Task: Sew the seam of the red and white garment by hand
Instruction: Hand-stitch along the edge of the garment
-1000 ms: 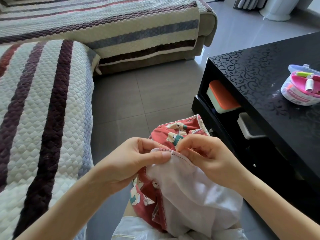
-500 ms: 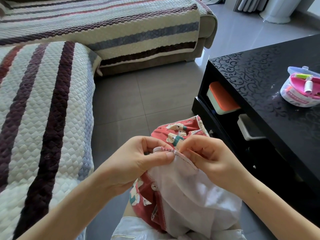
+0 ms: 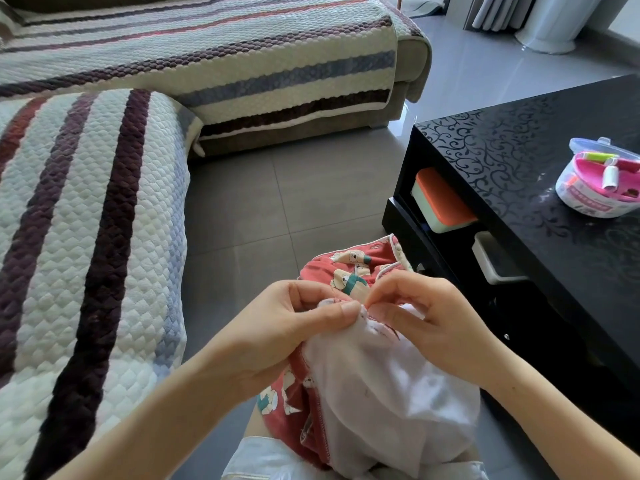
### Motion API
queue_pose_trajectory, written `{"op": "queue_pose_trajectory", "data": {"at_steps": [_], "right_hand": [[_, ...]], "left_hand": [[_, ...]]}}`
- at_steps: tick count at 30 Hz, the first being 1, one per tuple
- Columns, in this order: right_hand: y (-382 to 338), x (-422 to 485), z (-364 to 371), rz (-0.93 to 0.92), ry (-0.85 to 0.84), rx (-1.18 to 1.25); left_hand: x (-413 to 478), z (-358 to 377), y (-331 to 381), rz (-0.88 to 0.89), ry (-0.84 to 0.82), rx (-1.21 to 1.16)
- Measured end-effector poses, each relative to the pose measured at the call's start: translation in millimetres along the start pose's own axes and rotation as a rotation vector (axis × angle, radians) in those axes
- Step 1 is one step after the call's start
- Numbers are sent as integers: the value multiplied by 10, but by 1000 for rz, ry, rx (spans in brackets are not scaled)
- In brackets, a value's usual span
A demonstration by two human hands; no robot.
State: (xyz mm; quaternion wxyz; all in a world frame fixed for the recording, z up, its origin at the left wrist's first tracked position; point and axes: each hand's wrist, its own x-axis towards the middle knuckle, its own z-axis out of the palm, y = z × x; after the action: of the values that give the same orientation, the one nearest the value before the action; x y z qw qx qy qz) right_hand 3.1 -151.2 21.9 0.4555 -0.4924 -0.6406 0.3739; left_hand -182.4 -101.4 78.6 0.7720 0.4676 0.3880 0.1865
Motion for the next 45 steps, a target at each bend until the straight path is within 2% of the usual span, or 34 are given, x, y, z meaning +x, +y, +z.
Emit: {"op": "queue_pose_trajectory", "data": {"at_steps": [5,13,19,25,27,32,35,40,45], "right_hand": [[-26,10,86,-76,4,-9],[56,-72,-11,-52,-58,-90],[-59,-21,54,-128,93,-66],[-74,-23,75,-133,167,-202],[-111,-39,50,-181,238,-256],[-234,9,123,-457,352,-476],[-219,57,170,-511,414,-524],[-254,17,149,-542,391,-378],[-355,-36,72,-447,426,11]], "left_hand": [[50,34,-41,37,21,18],[47,14,-28,46,72,21],[57,47,-36,53,86,22],[85,50,-89,92,140,8],[94,55,-109,91,153,-23],[132,61,-129,108,137,-23],[142,66,-141,129,121,-43],[144,102,-140,132,128,-59],[228,87,-194,112,226,40]]}}
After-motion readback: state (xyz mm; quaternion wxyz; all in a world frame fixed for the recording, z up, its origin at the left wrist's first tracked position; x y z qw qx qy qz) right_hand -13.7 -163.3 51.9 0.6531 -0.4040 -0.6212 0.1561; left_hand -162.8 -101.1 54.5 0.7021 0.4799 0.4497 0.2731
